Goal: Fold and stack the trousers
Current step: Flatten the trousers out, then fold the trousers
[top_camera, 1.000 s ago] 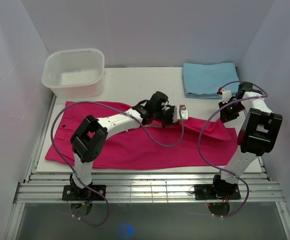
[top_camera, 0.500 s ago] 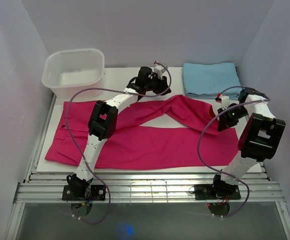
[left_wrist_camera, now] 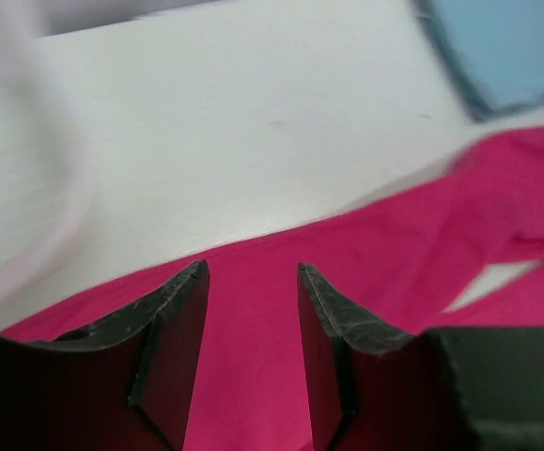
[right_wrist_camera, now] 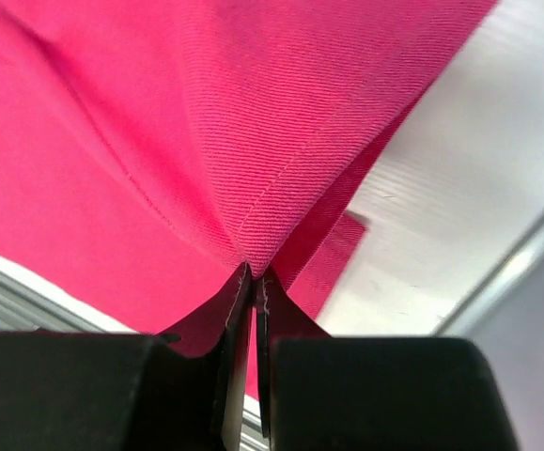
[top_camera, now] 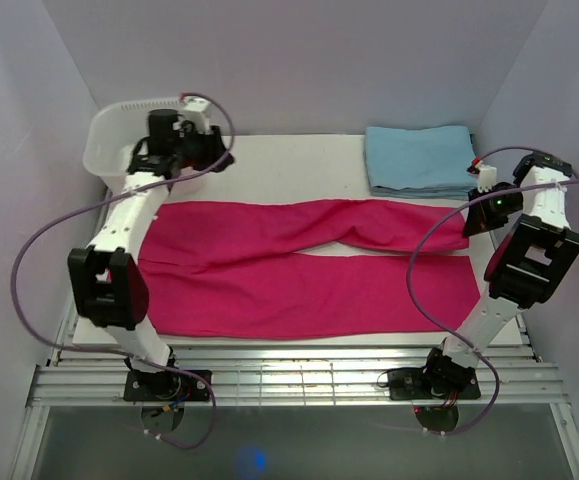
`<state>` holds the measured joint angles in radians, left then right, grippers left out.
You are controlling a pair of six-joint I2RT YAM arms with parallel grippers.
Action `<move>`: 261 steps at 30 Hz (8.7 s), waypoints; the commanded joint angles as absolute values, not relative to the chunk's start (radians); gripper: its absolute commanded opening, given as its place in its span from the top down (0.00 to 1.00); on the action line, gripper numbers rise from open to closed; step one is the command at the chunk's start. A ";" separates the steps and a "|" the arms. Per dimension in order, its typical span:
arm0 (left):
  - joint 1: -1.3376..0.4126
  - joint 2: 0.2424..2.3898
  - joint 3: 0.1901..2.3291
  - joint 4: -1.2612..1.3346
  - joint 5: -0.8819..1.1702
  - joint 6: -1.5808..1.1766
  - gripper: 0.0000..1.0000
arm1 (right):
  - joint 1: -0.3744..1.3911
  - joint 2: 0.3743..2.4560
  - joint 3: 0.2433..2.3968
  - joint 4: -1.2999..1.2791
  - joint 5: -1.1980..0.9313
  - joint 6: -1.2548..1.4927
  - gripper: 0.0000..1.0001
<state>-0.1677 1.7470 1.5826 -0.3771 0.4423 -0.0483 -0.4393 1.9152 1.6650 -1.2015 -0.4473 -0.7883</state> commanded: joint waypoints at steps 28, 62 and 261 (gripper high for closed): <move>0.580 1.775 1.232 -0.696 0.259 0.270 0.61 | -0.434 1.970 1.643 -0.962 -0.138 -0.776 0.92; 0.364 1.917 1.290 -0.468 0.172 0.167 0.53 | -0.356 1.758 0.934 -0.730 0.087 -0.942 0.79; 0.927 1.488 1.291 -1.201 0.859 1.582 0.26 | -0.611 1.345 1.150 -1.090 -0.322 -1.806 0.04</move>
